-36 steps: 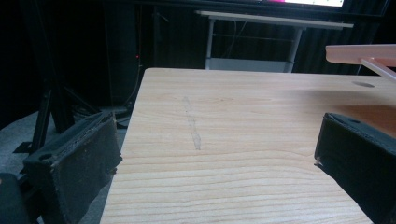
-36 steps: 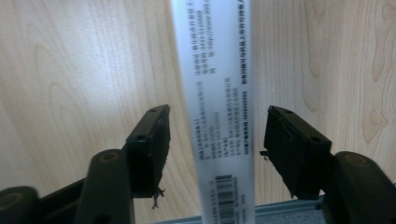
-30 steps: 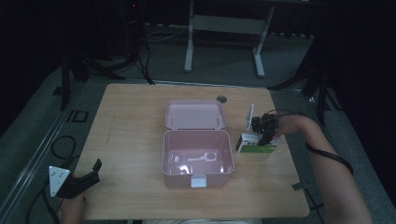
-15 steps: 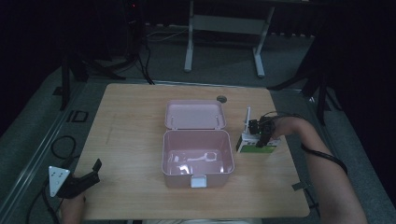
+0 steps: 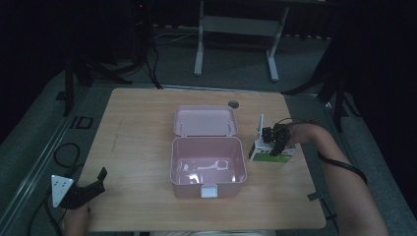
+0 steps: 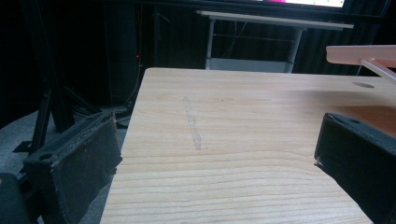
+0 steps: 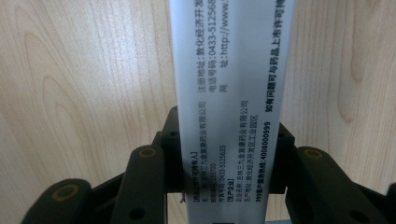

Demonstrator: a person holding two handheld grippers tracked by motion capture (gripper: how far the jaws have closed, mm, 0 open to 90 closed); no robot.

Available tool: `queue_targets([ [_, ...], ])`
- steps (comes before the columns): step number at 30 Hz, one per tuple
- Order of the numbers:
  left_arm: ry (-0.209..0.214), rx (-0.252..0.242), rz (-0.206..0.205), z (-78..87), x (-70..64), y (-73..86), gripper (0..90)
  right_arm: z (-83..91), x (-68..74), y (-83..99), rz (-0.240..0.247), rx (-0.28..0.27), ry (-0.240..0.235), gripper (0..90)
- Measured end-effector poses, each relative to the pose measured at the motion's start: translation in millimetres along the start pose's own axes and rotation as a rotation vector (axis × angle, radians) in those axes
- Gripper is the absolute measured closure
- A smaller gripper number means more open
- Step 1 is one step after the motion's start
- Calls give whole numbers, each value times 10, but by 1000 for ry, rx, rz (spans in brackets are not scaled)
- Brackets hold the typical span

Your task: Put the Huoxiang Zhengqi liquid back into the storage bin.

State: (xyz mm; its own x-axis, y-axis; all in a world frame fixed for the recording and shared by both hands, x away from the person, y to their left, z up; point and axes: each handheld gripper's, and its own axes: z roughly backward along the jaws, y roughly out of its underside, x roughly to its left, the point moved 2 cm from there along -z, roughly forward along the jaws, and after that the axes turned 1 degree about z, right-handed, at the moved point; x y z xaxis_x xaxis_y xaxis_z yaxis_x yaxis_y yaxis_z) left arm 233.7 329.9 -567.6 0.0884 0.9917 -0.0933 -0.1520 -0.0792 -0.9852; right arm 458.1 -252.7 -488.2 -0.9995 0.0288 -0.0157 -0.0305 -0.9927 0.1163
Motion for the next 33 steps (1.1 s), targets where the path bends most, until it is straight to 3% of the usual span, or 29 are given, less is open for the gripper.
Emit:
queue_targets([
  [10, 0, 0, 1, 0, 1, 0, 2, 50, 104, 36, -14, -7, -17, 622],
  [19, 0, 1, 0, 0, 1, 0, 2, 105, 345, 76, 2, -10, -20, 622],
  [26, 1, 2, 1, -1, 2, 0, 2, 107, 526, 139, -16, -23, -28, 623],
  [33, 1, 2, 1, -1, 2, 0, 2, 95, 697, 188, 4, 0, -23, 623],
])
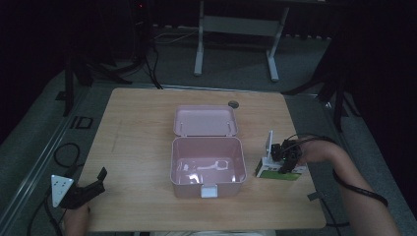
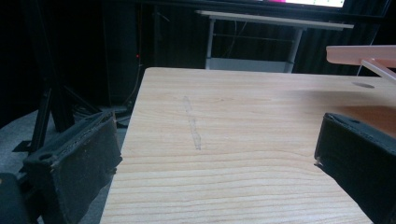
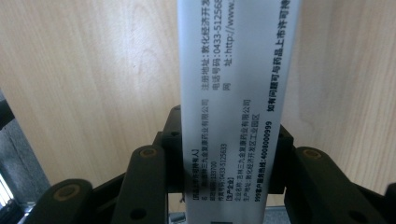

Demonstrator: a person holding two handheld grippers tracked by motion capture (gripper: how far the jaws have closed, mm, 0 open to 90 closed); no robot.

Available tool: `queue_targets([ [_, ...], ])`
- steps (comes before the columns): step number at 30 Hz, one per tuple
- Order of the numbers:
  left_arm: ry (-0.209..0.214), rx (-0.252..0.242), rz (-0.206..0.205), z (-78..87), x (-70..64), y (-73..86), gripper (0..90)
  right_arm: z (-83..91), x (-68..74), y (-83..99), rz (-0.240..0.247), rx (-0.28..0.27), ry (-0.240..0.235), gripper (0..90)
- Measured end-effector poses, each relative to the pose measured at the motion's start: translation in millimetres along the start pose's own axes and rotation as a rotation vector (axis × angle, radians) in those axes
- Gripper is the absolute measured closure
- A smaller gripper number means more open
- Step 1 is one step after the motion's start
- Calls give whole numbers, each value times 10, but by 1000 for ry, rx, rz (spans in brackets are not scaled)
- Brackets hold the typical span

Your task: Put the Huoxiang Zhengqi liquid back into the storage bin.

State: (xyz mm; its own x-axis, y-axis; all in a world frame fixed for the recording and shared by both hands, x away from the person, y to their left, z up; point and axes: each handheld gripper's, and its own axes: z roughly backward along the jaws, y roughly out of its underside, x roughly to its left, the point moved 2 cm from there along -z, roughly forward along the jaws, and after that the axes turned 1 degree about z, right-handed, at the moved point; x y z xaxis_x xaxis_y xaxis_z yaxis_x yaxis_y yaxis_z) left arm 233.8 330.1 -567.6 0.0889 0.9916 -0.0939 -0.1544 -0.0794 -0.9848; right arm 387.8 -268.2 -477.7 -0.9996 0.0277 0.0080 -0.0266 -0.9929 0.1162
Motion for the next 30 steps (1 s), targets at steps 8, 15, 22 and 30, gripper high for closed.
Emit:
queue_targets([
  [8, 0, 1, -1, 0, 1, 0, 2, -15, 151, -22, 6, 10, -5, 623],
  [15, 0, 0, 2, 0, 2, 0, 2, 45, 252, -61, 6, 2, -35, 622],
  [22, -1, 0, 3, -1, 2, 0, 2, 182, 319, -77, 11, -7, -13, 624],
  [30, -2, 1, 4, -2, 3, -1, 2, 421, 333, -72, -6, 0, 8, 624],
])
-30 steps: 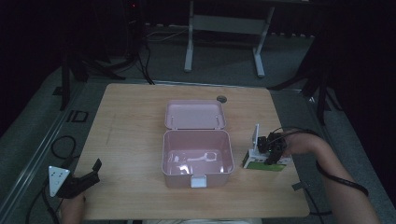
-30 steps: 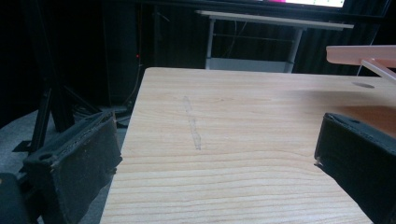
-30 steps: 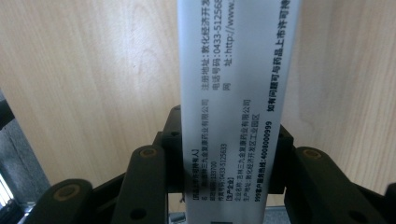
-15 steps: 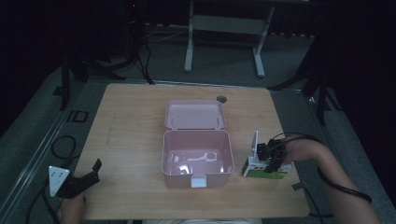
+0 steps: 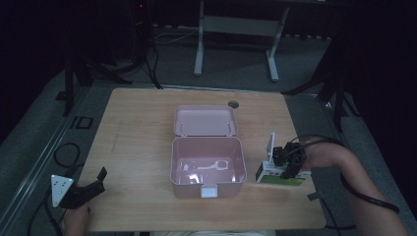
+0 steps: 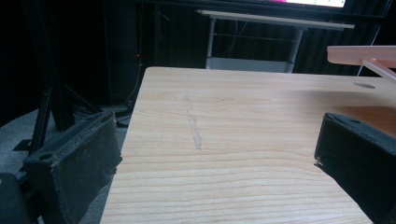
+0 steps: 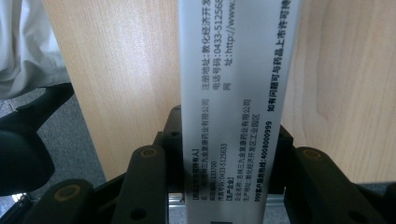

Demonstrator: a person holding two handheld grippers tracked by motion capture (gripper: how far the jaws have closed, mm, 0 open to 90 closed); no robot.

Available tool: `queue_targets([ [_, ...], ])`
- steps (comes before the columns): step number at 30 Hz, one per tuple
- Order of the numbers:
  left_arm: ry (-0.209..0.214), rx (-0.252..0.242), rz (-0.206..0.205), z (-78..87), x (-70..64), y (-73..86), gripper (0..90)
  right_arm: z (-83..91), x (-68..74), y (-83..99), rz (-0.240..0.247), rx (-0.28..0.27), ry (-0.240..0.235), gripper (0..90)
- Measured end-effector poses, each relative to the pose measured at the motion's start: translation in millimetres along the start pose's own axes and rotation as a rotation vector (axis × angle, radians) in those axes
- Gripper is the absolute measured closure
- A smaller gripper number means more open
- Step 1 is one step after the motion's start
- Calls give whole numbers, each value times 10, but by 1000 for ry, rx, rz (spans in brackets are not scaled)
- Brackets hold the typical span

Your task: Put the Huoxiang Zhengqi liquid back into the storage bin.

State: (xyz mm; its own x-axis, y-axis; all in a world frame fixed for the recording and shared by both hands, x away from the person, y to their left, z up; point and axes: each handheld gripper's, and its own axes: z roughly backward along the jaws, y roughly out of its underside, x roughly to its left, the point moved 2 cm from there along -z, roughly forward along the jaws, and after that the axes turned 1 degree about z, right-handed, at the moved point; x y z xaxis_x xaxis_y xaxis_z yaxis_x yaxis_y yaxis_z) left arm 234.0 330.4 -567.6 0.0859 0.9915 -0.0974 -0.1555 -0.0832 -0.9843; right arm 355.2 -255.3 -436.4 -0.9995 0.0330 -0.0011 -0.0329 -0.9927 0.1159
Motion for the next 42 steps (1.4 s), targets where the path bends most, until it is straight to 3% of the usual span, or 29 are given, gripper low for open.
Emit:
queue_targets([
  [6, 0, 0, 0, 0, 0, 0, 2, 191, -37, -12, -34, 13, 8, 623],
  [16, 0, -1, 1, 0, -1, 0, 2, 622, -67, -72, -26, 33, 69, 624],
  [24, 2, -1, 1, 1, 1, 0, 2, 946, -104, -171, -40, 8, 74, 625],
  [42, 6, -2, 1, 2, 2, 0, 2, 1130, -92, -696, 21, 3, 71, 625],
])
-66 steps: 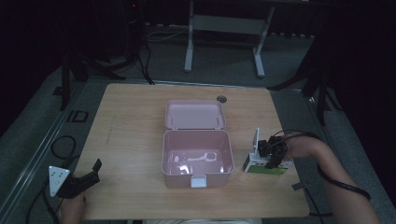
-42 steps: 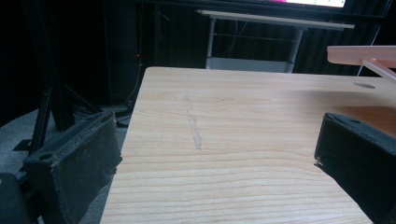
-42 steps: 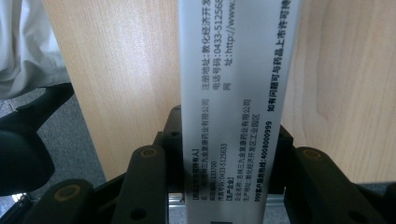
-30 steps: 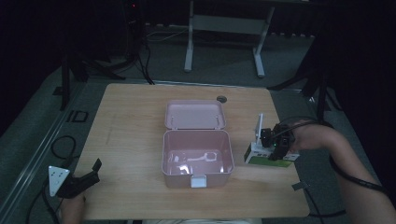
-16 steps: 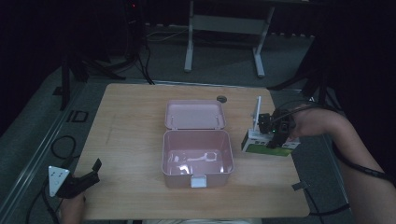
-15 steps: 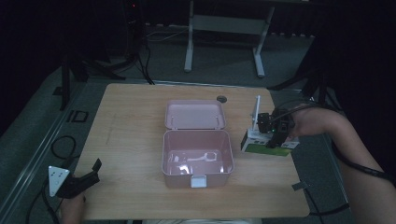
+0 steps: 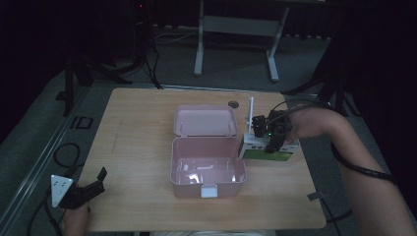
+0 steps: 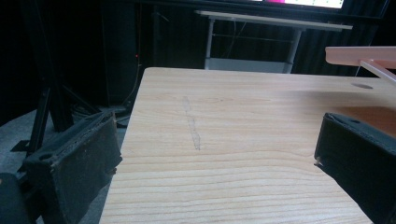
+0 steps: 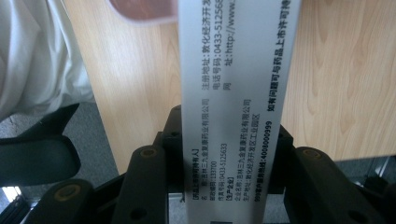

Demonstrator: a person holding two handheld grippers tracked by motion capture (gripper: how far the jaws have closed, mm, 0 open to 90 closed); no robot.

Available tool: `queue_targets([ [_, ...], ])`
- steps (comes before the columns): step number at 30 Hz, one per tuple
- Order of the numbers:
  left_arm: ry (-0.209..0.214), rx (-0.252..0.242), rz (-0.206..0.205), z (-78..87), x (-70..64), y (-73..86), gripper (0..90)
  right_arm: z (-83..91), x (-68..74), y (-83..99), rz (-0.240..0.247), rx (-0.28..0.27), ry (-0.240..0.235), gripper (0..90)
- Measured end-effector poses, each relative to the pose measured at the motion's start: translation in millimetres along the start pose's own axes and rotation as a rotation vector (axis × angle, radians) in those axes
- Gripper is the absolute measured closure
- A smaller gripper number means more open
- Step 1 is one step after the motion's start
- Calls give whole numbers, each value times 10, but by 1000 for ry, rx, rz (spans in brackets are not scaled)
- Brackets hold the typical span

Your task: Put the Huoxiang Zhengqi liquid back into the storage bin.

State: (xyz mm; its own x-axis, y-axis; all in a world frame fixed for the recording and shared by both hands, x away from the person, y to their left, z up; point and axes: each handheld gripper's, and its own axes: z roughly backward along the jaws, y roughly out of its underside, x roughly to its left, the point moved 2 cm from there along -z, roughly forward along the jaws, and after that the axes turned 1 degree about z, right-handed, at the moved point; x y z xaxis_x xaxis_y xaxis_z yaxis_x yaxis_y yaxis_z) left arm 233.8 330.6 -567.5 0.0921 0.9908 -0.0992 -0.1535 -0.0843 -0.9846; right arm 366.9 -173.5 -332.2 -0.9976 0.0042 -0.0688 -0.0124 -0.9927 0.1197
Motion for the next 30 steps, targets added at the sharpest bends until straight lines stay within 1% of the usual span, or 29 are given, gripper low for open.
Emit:
queue_targets([
  [6, 1, -1, -1, 1, -1, 1, 2, 17, -5, -201, 26, 13, 12, 626],
  [10, 1, 0, -2, 1, -2, 0, 2, 18, -17, -331, 33, 10, -2, 626],
  [15, 3, -2, -1, 3, -2, 1, 2, -9, -19, -531, 60, 15, -15, 625],
  [19, 4, -2, -1, 3, -2, 1, 2, -41, 6, -705, 86, 14, -20, 626],
  [25, 5, -2, -1, 3, -1, 1, 2, -25, 50, -886, 112, 17, -13, 626],
  [30, 4, -2, -2, 2, -1, 1, 2, 14, 100, -1009, 135, -5, -17, 626],
])
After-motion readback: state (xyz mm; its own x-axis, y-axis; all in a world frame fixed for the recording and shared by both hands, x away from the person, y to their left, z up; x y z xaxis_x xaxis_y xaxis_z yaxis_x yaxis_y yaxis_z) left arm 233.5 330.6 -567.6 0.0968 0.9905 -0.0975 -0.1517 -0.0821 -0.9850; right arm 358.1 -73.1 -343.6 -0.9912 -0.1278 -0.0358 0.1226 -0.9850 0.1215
